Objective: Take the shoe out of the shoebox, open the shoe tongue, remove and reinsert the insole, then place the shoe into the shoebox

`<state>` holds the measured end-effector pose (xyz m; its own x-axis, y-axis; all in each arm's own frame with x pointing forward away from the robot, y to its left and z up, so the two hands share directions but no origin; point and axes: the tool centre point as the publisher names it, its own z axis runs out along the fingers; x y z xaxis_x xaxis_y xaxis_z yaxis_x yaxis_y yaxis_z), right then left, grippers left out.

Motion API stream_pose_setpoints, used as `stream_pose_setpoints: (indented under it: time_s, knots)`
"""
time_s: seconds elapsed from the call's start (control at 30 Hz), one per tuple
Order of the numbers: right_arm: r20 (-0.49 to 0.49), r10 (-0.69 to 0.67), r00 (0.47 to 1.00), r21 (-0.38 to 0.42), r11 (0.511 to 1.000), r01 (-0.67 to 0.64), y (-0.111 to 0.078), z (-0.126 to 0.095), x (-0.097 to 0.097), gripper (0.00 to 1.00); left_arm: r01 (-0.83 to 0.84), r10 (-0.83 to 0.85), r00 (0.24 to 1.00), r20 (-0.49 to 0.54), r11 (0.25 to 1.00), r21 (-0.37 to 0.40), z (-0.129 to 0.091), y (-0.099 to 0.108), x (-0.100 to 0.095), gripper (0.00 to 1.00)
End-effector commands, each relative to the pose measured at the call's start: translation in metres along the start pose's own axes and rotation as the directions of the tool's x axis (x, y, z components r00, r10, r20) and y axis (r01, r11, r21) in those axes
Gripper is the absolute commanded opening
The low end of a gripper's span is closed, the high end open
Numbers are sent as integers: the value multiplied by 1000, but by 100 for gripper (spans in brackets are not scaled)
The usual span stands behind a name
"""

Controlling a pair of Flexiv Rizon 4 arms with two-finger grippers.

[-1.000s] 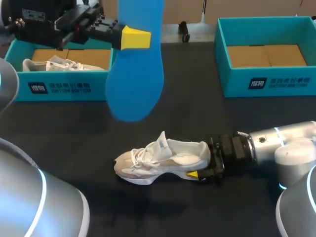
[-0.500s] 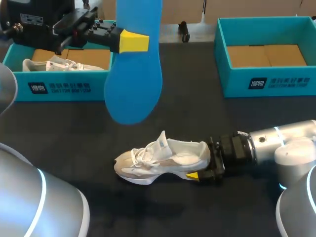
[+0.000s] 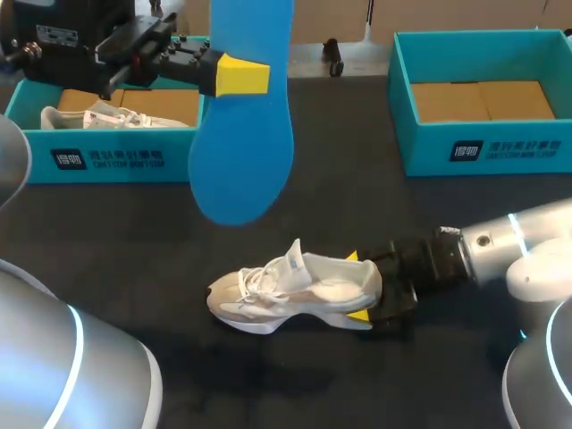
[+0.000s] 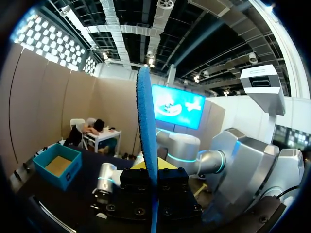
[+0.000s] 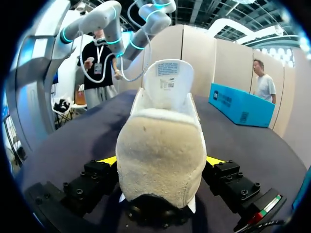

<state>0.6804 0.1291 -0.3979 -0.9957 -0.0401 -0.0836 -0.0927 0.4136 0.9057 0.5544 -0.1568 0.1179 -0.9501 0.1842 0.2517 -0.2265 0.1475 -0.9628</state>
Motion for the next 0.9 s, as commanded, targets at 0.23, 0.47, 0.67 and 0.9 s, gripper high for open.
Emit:
stream_pose_setpoints:
  time_s: [0.23, 0.47, 0.67, 0.9]
  knots:
    - [-29, 32, 999, 328, 944, -21, 27, -21, 5, 100, -1, 1, 1000, -3, 1000, 1, 0, 1, -1, 0]
    - [-23, 99, 995, 521, 851, -73, 36, -28, -6, 100, -1, 1, 1000, -3, 1000, 1, 0, 1, -1, 0]
    - [8, 155, 988, 642, 756, -124, 39, -33, -11, 100, -1, 1, 1000, -3, 1000, 1, 0, 1, -1, 0]
    - [37, 211, 977, 756, 634, -165, 49, -35, -3, 100, -1, 1, 1000, -3, 1000, 1, 0, 1, -1, 0]
